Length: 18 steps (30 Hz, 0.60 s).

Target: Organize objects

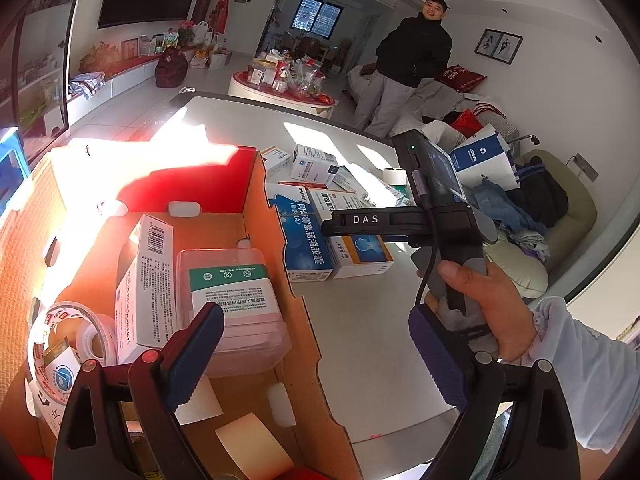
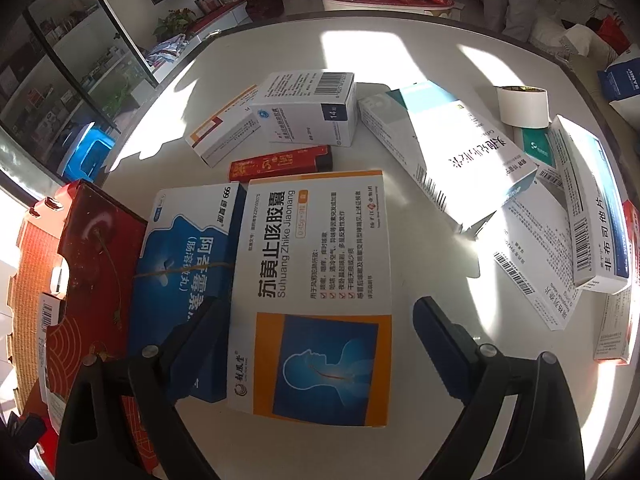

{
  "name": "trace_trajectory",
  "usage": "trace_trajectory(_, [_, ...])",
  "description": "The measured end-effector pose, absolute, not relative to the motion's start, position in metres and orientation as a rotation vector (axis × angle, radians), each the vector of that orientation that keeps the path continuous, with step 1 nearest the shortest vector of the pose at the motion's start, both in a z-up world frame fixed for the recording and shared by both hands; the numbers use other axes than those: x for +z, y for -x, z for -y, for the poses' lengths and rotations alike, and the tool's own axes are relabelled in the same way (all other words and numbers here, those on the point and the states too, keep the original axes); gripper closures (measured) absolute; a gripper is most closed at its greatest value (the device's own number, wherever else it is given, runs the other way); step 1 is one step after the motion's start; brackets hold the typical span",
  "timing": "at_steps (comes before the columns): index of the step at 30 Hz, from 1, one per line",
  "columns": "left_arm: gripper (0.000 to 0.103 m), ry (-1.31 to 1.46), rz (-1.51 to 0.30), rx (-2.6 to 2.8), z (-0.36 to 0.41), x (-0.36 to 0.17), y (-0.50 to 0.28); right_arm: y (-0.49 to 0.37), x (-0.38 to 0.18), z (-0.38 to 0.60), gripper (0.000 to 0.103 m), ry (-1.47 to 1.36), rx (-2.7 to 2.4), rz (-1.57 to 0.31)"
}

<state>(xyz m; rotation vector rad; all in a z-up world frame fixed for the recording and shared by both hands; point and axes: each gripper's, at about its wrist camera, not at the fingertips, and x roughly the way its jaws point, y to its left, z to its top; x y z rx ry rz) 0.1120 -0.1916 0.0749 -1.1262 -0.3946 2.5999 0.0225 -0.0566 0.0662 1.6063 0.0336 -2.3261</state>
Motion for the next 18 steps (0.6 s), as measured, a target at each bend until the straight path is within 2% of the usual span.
trace_trajectory(6, [0.006, 1.14, 0.402, 2.603, 0.192, 0.075, -0.106, -0.024, 0.056, 0.066, 0.007, -1.636, -2.345, -0.154])
trace_trajectory(8, [0.006, 1.137, 0.403, 2.601, 0.192, 0.079, -0.105, -0.025, 0.058, 0.064, 0.016, -1.623, -2.367, -0.185])
trace_trajectory(9, [0.006, 1.135, 0.385, 2.603, 0.19, 0.083, -0.104, -0.027, 0.06, 0.062, 0.025, -1.613, -2.376, -0.206])
trace_trajectory(12, [0.006, 1.127, 0.328, 2.584, 0.175, 0.096, -0.092, -0.037, 0.063, 0.036, 0.025, -1.614, -2.343, -0.077])
trace_trajectory(16, [0.002, 1.131, 0.265, 2.573, 0.143, 0.116, -0.05, -0.065, 0.066, -0.023, 0.025, -1.598, -2.278, 0.286])
trace_trajectory(18, [0.0, 1.182, 0.205, 2.6, 0.122, 0.118, -0.017, -0.083, 0.07, -0.046, 0.025, -1.572, -2.278, 0.372])
